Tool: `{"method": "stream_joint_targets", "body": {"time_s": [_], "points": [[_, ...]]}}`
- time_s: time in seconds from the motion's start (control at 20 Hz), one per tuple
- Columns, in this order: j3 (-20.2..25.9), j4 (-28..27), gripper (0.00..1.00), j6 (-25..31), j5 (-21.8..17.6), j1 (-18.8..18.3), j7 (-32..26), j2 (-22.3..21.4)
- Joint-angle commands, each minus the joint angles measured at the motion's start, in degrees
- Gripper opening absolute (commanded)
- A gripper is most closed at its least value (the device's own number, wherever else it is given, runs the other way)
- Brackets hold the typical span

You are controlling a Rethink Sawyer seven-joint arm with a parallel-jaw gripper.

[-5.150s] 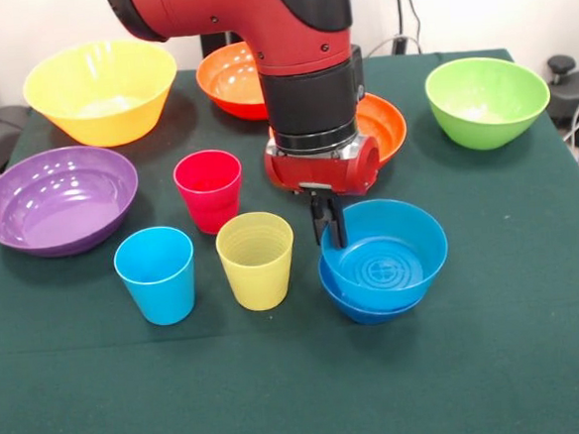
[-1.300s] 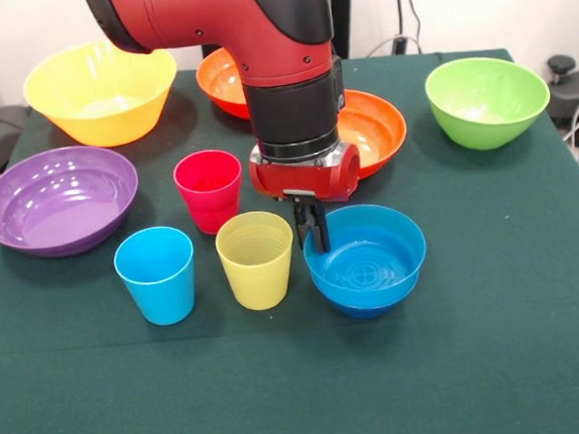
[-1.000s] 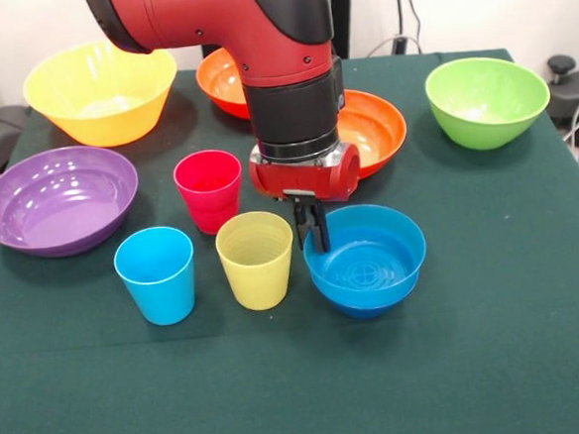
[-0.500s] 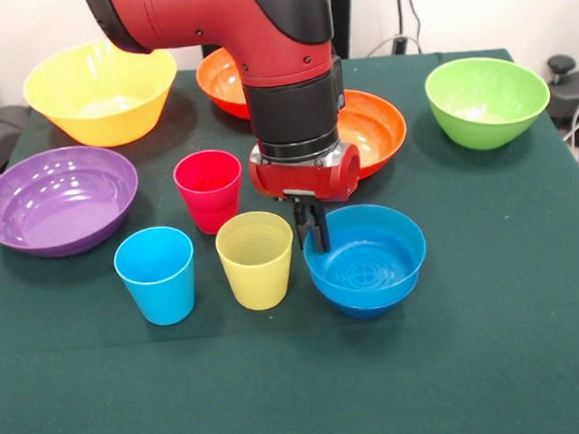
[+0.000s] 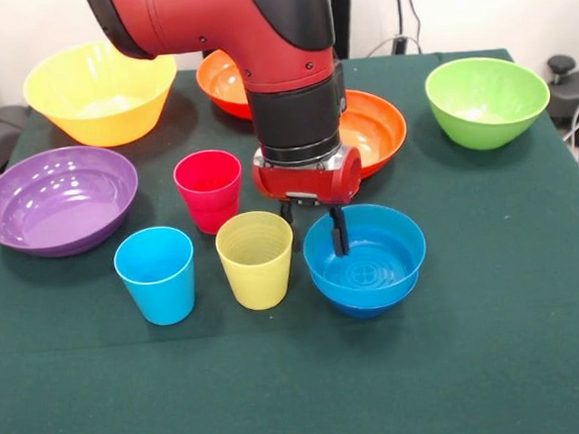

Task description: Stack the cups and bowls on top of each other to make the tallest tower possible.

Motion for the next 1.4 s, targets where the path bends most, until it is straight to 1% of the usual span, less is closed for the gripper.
{"method": "stream_joint_targets", "body": {"time_s": [0.05, 0.35, 0.55, 0.7, 1.4], "points": [[3.19, -0.91, 1.00, 0.62, -3.26, 1.93, -0.09, 1.78], [3.67, -0.96, 1.00, 0.56, -3.11, 1.64, -0.19, 1.99], [3.98, -0.56, 1.00, 1.39, -2.68, 1.60, -0.12, 0.94], [4.06, -0.50, 1.00, 3.71, -1.81, 1.73, -0.20, -0.95], [4.13, -0.75, 1.00, 11.04, 0.86, 2.18, -0.08, -6.04]]}}
